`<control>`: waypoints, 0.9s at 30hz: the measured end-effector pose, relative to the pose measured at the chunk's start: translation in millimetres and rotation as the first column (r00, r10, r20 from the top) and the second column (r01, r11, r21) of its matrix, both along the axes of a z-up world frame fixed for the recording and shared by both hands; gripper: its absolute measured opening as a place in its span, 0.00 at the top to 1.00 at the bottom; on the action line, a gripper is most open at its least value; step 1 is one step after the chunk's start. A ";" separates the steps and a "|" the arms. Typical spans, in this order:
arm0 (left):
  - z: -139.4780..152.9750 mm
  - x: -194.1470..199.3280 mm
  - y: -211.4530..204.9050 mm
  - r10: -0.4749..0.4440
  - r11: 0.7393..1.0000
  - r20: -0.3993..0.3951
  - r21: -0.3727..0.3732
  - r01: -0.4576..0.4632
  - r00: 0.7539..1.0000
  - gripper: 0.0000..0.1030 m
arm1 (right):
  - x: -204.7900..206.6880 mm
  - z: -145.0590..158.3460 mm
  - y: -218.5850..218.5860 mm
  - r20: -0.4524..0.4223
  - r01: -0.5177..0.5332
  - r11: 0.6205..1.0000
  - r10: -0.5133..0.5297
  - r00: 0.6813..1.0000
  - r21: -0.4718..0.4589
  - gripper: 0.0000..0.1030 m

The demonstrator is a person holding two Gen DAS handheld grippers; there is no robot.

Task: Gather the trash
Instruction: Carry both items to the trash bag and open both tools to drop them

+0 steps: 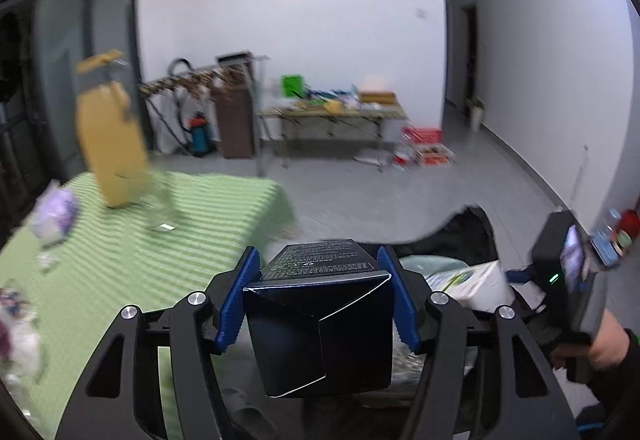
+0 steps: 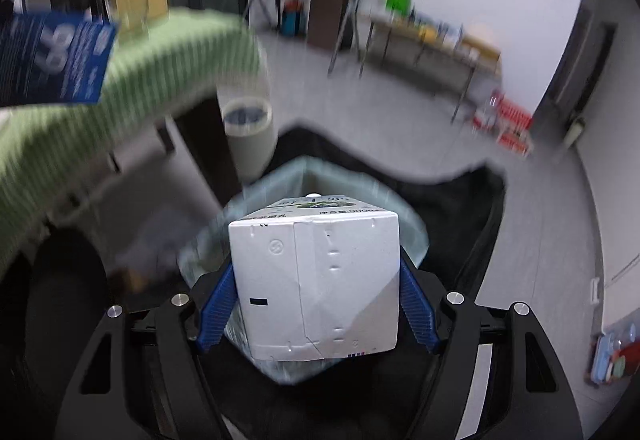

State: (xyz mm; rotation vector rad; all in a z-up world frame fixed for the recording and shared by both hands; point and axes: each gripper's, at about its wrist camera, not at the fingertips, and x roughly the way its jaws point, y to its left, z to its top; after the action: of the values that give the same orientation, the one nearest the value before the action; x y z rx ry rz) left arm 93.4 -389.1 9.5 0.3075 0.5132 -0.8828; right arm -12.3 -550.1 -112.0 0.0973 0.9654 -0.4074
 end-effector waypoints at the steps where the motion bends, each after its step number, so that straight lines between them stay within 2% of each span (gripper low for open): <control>1: -10.8 0.7 -10.5 -0.017 1.000 -0.029 0.014 0.018 0.999 0.43 | 0.3 -9.1 0.3 -0.028 0.004 1.000 -0.004 1.000 0.009 0.31; 4: -49.4 6.8 -45.3 -0.061 0.995 -0.131 0.075 0.071 0.989 0.43 | -0.2 -32.7 2.2 -0.102 -0.009 0.999 0.013 0.995 0.043 0.31; 8: -109.6 3.7 -85.4 -0.113 0.970 -0.252 0.182 0.162 0.961 0.43 | 1.2 -44.7 8.3 -0.126 -0.016 0.996 0.027 0.992 0.086 0.31; 13: -159.9 2.6 -112.1 -0.094 0.944 -0.296 0.277 0.179 0.951 0.43 | 1.2 -48.4 3.9 -0.118 -0.001 0.991 0.017 0.993 0.130 0.30; 15: -177.4 7.5 -119.8 -0.079 0.936 -0.330 0.301 0.184 0.941 0.43 | -2.4 -47.7 2.7 -0.146 0.004 0.987 0.019 0.989 0.160 0.31; 16: -182.3 6.9 -121.8 -0.076 0.934 -0.343 0.305 0.187 0.936 0.43 | -4.0 -46.2 4.6 -0.160 -0.004 0.988 0.030 0.987 0.158 0.31; 18: -190.2 6.6 -127.7 -0.078 0.927 -0.316 0.325 0.185 0.946 0.43 | -5.1 -44.9 7.5 -0.167 -0.014 0.988 0.040 0.985 0.154 0.31; 21: -198.7 7.6 -134.1 -0.083 0.920 -0.295 0.344 0.186 0.952 0.43 | -4.6 -43.8 -3.3 -0.126 0.034 0.979 -0.009 0.992 0.203 0.30; 24: -208.8 7.0 -141.9 -0.072 0.909 -0.313 0.370 0.191 0.947 0.43 | -1.9 -41.1 -7.6 -0.092 0.051 0.974 -0.031 0.995 0.221 0.30; 27: -210.0 8.9 -140.1 -0.053 0.912 -0.335 0.368 0.183 0.941 0.43 | -1.5 -40.7 -8.9 -0.082 0.051 0.974 -0.034 0.996 0.220 0.30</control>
State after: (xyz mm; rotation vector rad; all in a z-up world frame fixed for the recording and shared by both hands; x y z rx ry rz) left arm 102.3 -529.2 -200.4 0.5755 0.9885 -0.9509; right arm -13.8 -559.0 -152.7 0.3076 1.0853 -0.3429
